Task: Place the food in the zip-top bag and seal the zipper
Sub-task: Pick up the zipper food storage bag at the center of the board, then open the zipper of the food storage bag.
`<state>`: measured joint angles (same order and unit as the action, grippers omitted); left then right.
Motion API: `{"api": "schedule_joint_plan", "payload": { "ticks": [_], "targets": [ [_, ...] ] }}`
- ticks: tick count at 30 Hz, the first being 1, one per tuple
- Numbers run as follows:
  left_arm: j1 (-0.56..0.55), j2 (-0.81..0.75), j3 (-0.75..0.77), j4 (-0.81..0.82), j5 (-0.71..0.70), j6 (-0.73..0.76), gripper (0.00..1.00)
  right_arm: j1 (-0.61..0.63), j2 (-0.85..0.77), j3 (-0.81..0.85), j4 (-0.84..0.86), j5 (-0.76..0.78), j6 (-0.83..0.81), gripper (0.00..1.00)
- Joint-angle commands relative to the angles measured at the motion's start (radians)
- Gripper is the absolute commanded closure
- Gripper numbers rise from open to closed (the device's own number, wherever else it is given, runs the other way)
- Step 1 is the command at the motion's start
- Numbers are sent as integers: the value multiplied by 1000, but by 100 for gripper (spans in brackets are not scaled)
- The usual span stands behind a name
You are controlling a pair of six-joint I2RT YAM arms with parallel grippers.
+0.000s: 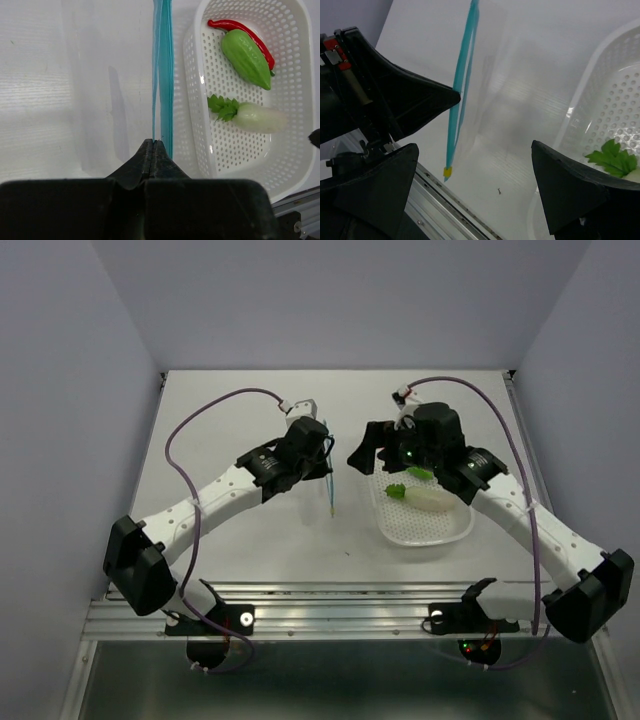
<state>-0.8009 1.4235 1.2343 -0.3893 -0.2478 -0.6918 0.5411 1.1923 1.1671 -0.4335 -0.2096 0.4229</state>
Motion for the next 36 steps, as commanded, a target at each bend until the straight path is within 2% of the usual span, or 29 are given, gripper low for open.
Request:
{"api": "schedule_joint_plan", "payload": {
  "ticks": [1, 6, 13, 31, 33, 36],
  "targets": [
    [3, -52, -16, 15, -19, -23, 100, 116, 84, 81, 59, 171, 37, 0],
    [3, -75, -35, 18, -10, -28, 100, 209, 214, 183, 12, 367, 56, 0],
    [3, -101, -55, 18, -5, -29, 100, 255, 328, 252, -17, 489, 91, 0],
    [3, -127, -62, 13, -21, -35, 100, 273, 444, 284, -44, 549, 122, 1],
    [3, -124, -55, 7, -25, -37, 100, 273, 448, 284, -44, 549, 125, 5],
    [3, -124, -56, 4, -42, -41, 100, 273, 452, 278, -34, 527, 125, 25]
  ]
}}
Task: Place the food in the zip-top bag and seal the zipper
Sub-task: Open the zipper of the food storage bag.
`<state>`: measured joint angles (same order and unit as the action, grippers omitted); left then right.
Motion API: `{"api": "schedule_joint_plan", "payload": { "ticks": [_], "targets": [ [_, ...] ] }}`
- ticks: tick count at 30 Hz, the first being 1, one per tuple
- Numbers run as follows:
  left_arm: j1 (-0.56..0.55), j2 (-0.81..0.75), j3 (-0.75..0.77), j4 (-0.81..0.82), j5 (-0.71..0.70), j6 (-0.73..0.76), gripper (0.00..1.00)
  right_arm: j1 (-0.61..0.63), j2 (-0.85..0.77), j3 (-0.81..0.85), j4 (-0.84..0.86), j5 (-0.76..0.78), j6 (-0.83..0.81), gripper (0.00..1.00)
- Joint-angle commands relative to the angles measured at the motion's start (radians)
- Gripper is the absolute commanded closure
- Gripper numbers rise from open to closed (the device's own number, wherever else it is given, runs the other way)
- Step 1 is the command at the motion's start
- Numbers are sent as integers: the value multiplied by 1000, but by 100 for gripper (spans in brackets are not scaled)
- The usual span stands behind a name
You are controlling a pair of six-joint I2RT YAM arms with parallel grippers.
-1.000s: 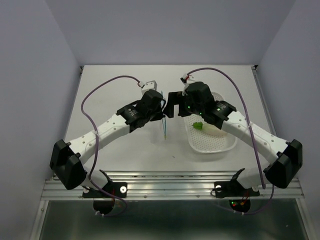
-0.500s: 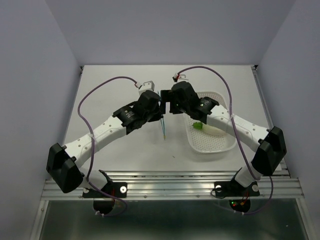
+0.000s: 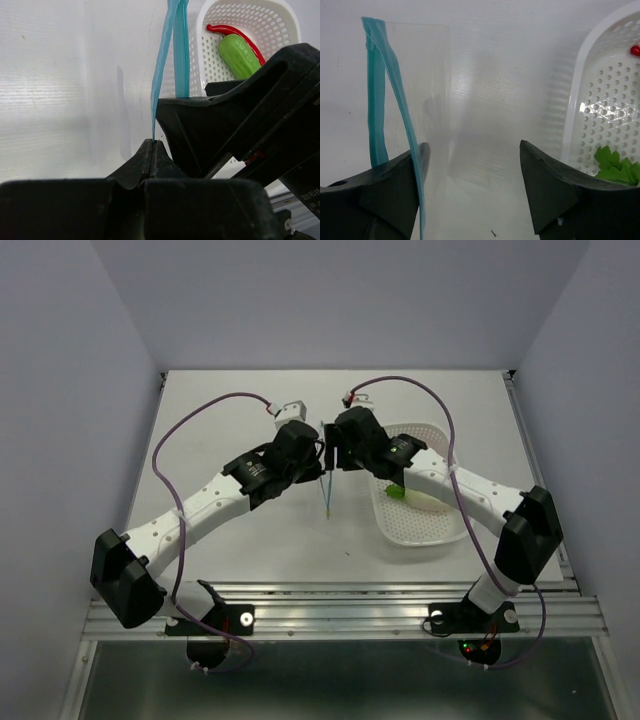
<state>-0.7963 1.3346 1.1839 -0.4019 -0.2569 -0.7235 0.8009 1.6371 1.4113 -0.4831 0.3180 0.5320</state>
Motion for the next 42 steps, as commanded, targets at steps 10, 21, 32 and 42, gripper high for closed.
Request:
{"api": "schedule_joint_plan", "payload": {
  "ticks": [10, 21, 32, 42],
  "targets": [
    [57, 0, 54, -170, -269, -50, 100, 14, 32, 57, -84, 74, 19, 87],
    [229, -43, 6, -313, -381, 5, 100, -29, 7, 78, -216, 200, -132, 95],
    [232, -112, -26, -160, -155, 174, 100, -48, 4, 92, -172, 83, -274, 94],
    [144, -78, -30, -57, -36, 191, 100, -48, 15, 46, -37, -154, -264, 77]
  ]
}}
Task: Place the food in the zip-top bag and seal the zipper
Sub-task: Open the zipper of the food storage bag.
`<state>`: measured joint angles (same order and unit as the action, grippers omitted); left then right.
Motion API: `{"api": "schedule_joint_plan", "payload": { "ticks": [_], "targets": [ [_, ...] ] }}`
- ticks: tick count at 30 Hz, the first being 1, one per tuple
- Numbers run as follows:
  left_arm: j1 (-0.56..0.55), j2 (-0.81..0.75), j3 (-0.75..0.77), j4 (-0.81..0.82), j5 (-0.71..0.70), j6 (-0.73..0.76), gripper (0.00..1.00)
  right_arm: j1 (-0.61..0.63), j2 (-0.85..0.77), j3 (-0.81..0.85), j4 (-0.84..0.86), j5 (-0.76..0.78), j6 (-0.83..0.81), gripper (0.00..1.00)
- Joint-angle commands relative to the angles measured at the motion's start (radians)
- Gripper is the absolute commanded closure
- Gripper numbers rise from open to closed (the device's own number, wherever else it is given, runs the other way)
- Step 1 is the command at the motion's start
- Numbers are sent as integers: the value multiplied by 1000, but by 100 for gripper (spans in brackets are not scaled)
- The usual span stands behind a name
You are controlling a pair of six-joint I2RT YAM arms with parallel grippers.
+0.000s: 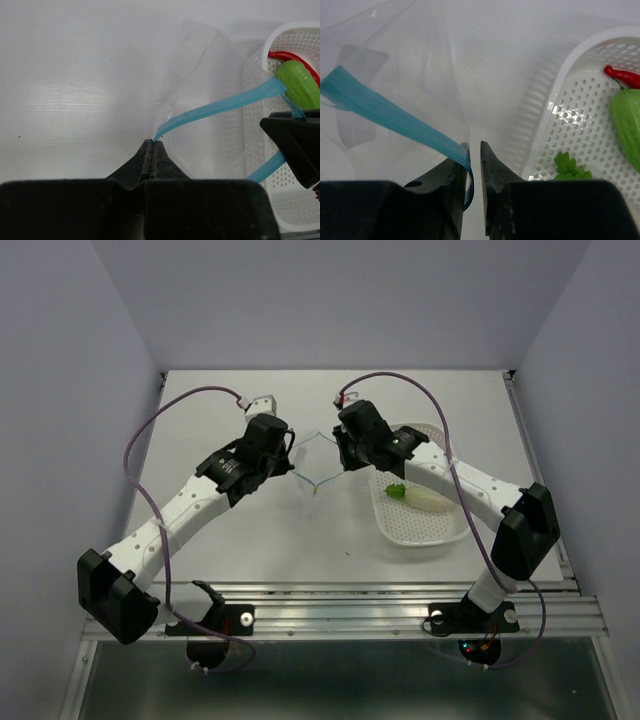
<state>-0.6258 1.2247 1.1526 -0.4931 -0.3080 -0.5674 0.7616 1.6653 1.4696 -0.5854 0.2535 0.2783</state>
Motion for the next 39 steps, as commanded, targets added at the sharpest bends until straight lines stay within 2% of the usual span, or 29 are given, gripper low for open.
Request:
{"api": "schedule_joint_plan", "payload": {
  "ticks": [1, 4, 9, 11, 12, 16, 21, 24, 28, 30, 31, 33, 35, 37, 39],
  "targets": [
    [-37, 54, 5, 42, 21, 29, 100, -8, -4, -12, 82, -114, 2, 72],
    [-55, 94, 25, 53, 23, 24, 100, -8, 14, -9, 99, -138, 18, 62],
    [-81, 154, 65, 50, 12, 29, 100, -8, 59, 24, 102, -181, 25, 53],
    [-84, 170, 76, 44, 10, 31, 100, -8, 63, 40, 104, -212, 12, 40],
    [-84, 177, 88, 34, 4, 34, 100, -8, 62, 46, 107, -220, 6, 37],
    [-86, 208, 125, 5, -13, 44, 100, -22, 21, 83, 113, -221, -22, 0],
    [-86, 226, 157, -25, -32, 64, 100, -106, -96, 58, 128, -370, -68, 0],
    [-84, 236, 165, -27, -34, 70, 100, -160, -192, 23, 136, -392, -134, 0],
    [-84, 234, 177, -33, -40, 72, 100, -275, -301, -93, 130, -425, -292, 0],
    [-84, 231, 182, -33, -42, 80, 100, -314, -341, -155, 122, -447, -449, 0],
    [-86, 231, 188, -39, -42, 81, 100, -324, -381, -229, 99, -442, -603, 0],
    [-84, 233, 196, -42, -40, 89, 100, -334, -438, -308, 79, -436, -745, 0],
    [-84, 233, 197, -45, -36, 92, 100, -364, -446, -319, 55, -390, -781, 0],
    [-84, 234, 196, -45, -31, 93, 100, -433, -426, -279, -47, -443, -794, 0],
    [-84, 237, 196, -42, -26, 92, 100, -433, -418, -275, -65, -450, -804, 0]
  ]
}}
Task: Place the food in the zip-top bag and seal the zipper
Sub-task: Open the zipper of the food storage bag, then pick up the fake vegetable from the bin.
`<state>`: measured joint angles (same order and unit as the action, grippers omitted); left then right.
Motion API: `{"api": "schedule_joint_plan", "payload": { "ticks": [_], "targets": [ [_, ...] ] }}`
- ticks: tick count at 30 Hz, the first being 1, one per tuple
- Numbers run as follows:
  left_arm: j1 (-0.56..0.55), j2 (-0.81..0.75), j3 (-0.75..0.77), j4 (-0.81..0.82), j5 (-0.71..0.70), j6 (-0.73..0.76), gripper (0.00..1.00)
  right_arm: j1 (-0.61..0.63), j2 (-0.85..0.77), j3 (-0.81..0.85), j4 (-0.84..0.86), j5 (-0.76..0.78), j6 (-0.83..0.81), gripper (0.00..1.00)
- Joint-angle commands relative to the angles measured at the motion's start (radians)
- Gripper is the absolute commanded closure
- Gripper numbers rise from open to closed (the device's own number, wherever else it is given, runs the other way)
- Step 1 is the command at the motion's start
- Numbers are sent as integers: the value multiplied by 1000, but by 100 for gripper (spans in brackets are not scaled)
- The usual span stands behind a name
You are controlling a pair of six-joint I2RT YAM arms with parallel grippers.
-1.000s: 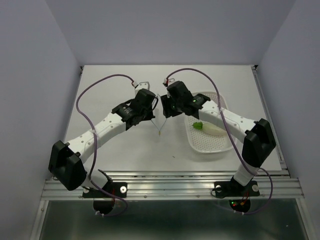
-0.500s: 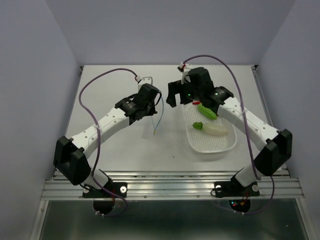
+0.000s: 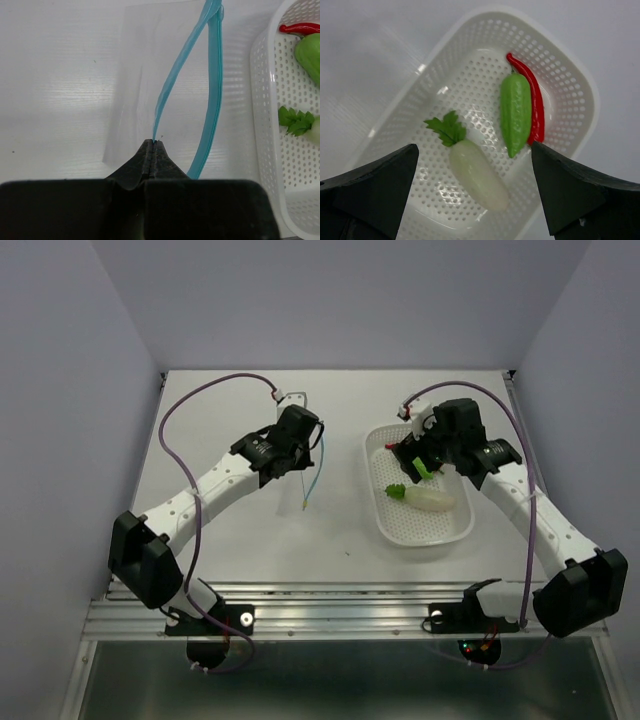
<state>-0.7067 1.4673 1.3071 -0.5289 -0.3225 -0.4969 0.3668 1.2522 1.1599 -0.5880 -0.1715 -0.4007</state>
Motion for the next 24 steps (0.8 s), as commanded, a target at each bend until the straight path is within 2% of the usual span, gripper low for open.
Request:
{"api": "schedule_joint_plan", "payload": {
  "ticks": [1, 6, 12, 24],
  "targets": [
    [-4, -4, 40, -2, -7, 23, 100, -39, 9, 31, -76, -23, -128, 0],
    [-4, 1, 44, -2, 3, 31, 100, -39, 95, 35, -154, 0, -148, 0],
    [-4, 22, 55, -8, 10, 50, 100, -48, 208, -2, -153, 87, -127, 0],
    [3, 13, 38, 7, 8, 55, 100, -48, 343, -60, -153, 155, -67, 0]
  ]
}}
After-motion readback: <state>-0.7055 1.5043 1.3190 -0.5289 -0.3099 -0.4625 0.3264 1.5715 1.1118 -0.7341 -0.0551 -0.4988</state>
